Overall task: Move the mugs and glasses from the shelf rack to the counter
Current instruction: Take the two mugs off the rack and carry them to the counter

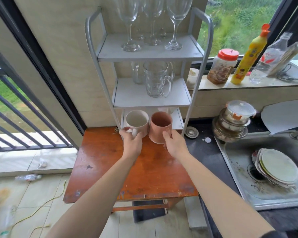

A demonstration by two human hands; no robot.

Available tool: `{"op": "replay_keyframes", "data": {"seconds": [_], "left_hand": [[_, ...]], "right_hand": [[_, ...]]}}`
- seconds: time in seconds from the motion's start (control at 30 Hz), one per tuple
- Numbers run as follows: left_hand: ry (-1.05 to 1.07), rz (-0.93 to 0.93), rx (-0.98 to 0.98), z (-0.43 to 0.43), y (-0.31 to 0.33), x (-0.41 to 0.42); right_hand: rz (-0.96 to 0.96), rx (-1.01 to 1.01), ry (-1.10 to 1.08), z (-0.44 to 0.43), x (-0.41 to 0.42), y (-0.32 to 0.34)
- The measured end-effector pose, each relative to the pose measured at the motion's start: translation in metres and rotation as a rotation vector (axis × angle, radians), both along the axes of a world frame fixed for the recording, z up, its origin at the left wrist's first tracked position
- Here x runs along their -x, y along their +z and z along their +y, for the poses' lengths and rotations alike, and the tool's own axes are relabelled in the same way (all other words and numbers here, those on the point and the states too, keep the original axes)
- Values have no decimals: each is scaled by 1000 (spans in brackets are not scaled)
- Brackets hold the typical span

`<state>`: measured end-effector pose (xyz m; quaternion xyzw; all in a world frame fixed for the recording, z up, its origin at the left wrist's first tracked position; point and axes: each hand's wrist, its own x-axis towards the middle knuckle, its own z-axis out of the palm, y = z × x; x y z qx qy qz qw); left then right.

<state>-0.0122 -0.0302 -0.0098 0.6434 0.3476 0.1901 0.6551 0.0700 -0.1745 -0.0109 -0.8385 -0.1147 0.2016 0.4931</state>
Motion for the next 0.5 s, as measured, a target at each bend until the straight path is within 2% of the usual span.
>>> {"op": "replay_keyframes", "data": {"seconds": [0.1,0.2,0.5], "left_hand": [[8,-35,-16,-28,-9,29],[-38,11,-33,-62,-25,55],[-353,-13,-30,-186,-40,64]], "right_hand": [[18,-89,-60,-27,29,-4],[6,-115,-150,-62,61,-13],[-57,-62,-583,-203,121,-35]]}}
